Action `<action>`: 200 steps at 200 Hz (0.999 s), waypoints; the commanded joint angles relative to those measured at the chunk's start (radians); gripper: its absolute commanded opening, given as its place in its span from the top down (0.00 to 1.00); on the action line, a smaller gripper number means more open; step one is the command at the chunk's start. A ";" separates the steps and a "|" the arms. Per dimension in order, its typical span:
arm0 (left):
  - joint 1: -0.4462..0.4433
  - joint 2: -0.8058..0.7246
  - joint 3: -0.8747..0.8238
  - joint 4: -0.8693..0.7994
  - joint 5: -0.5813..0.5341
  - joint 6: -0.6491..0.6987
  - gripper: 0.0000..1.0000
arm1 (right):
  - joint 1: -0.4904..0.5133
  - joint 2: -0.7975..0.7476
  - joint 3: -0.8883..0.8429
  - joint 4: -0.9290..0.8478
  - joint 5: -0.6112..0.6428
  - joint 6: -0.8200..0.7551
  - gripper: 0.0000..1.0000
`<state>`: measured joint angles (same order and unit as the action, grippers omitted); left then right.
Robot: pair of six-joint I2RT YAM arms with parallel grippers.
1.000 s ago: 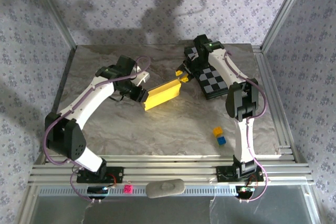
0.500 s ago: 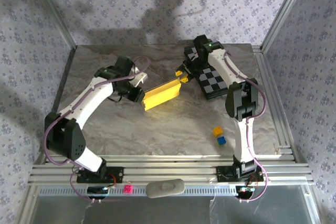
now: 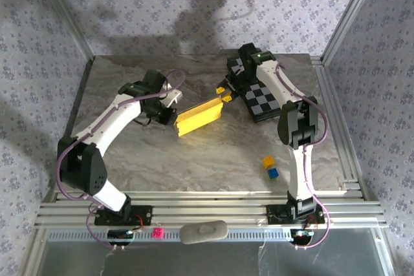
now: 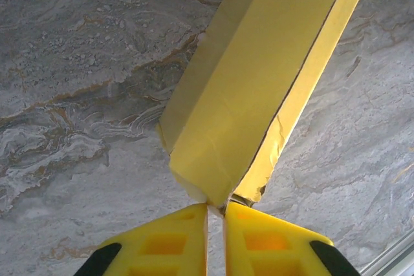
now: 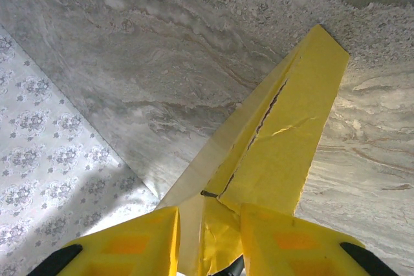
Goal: Fold the paper box
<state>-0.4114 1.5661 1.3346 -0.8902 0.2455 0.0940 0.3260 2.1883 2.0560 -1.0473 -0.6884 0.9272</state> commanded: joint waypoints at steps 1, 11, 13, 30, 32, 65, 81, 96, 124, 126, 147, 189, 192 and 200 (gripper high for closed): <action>0.003 0.018 0.053 -0.003 0.014 -0.023 0.91 | 0.002 0.016 0.024 -0.021 -0.007 0.015 0.69; 0.004 0.024 0.061 -0.009 0.018 -0.037 0.93 | 0.002 0.015 0.023 -0.021 -0.006 0.016 0.69; 0.005 0.025 0.062 -0.011 0.019 -0.038 0.93 | 0.001 0.016 0.023 -0.020 -0.007 0.016 0.68; 0.005 0.037 0.081 -0.030 0.029 -0.066 0.95 | 0.005 0.016 0.022 -0.018 -0.007 0.019 0.69; 0.006 0.038 0.084 -0.033 0.031 -0.070 0.95 | 0.005 0.016 0.022 -0.017 -0.007 0.019 0.69; 0.011 0.065 0.129 -0.082 0.085 -0.125 0.95 | 0.008 0.017 0.023 -0.016 -0.006 0.022 0.69; 0.011 0.079 0.155 -0.108 0.102 -0.144 0.95 | 0.008 0.018 0.023 -0.016 -0.006 0.022 0.68; 0.011 0.090 0.179 -0.132 0.118 -0.155 0.95 | 0.008 0.016 0.023 -0.020 -0.005 0.020 0.69; 0.012 0.111 0.220 -0.173 0.133 -0.177 0.95 | 0.008 0.017 0.023 -0.019 -0.006 0.021 0.68; 0.012 0.112 0.223 -0.176 0.134 -0.178 0.95 | 0.008 0.017 0.023 -0.018 -0.006 0.021 0.68; 0.012 0.124 0.243 -0.191 0.143 -0.208 0.95 | 0.006 0.018 0.023 -0.014 -0.015 0.025 0.68; 0.011 0.159 0.291 -0.249 0.147 -0.227 0.95 | 0.004 0.019 0.023 -0.011 -0.017 0.025 0.67; 0.011 0.162 0.295 -0.255 0.146 -0.230 0.96 | 0.005 0.019 0.023 -0.011 -0.018 0.025 0.67; 0.011 0.172 0.305 -0.268 0.147 -0.235 0.96 | 0.005 0.019 0.023 -0.012 -0.020 0.027 0.67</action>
<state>-0.3973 1.7077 1.5806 -1.1244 0.3336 -0.1158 0.3210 2.1883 2.0560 -1.0382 -0.6781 0.9379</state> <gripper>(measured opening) 0.046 0.324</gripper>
